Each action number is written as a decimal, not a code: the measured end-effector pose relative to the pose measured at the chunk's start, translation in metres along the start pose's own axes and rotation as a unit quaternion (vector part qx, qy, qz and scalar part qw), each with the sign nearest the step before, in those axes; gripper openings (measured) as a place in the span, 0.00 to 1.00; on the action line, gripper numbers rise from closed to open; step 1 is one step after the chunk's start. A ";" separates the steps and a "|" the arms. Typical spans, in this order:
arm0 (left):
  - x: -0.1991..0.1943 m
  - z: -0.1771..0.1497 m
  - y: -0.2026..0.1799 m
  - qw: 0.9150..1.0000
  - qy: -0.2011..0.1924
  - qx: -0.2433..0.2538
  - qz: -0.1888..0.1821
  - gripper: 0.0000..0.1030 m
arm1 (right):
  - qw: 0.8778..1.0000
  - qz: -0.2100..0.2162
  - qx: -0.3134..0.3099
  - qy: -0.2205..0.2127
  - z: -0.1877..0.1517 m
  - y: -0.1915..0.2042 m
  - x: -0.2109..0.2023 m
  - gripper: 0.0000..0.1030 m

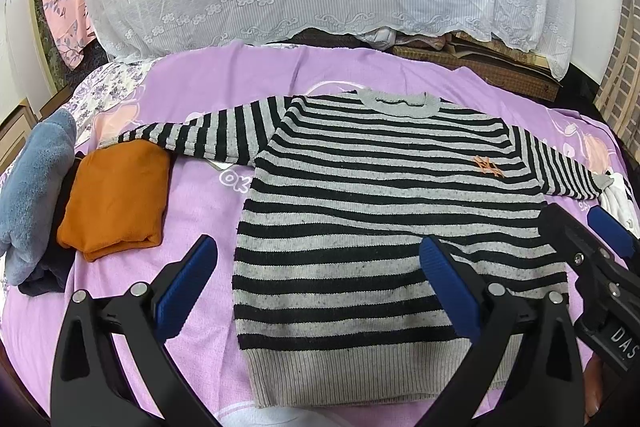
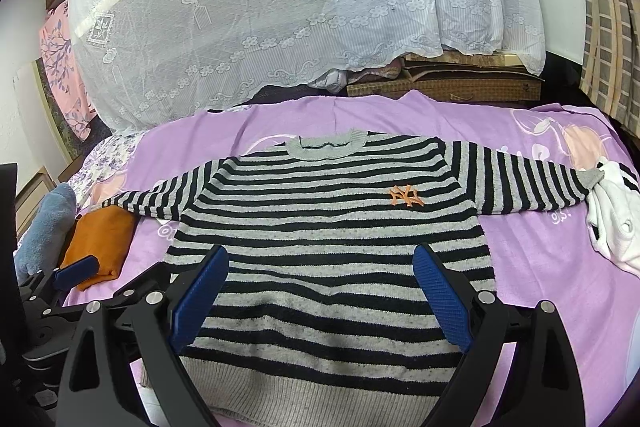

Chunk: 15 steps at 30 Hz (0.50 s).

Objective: Fold small clothes

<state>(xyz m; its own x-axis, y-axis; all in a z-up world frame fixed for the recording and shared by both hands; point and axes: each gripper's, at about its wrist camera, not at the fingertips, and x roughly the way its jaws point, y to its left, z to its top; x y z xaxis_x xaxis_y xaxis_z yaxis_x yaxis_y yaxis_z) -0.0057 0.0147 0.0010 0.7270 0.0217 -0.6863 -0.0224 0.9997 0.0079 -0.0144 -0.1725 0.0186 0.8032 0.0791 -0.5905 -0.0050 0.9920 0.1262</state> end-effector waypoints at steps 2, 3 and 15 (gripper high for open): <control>0.000 0.000 0.000 1.000 0.000 0.000 0.000 0.96 | 1.000 0.000 0.000 0.000 0.000 0.000 0.000 0.91; 0.000 0.000 0.000 1.000 0.000 0.000 0.000 0.96 | 1.000 0.000 0.000 0.000 0.000 -0.001 0.000 0.91; 0.007 -0.008 0.001 1.000 0.005 -0.001 0.003 0.96 | 1.000 0.001 -0.001 0.005 -0.001 0.005 0.002 0.91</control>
<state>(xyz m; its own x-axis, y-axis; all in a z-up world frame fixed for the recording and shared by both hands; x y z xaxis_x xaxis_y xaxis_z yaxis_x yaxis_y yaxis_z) -0.0057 0.0155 -0.0097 0.7193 0.0271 -0.6942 -0.0272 0.9996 0.0107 -0.0133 -0.1672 0.0167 0.7975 0.0813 -0.5978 -0.0075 0.9921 0.1249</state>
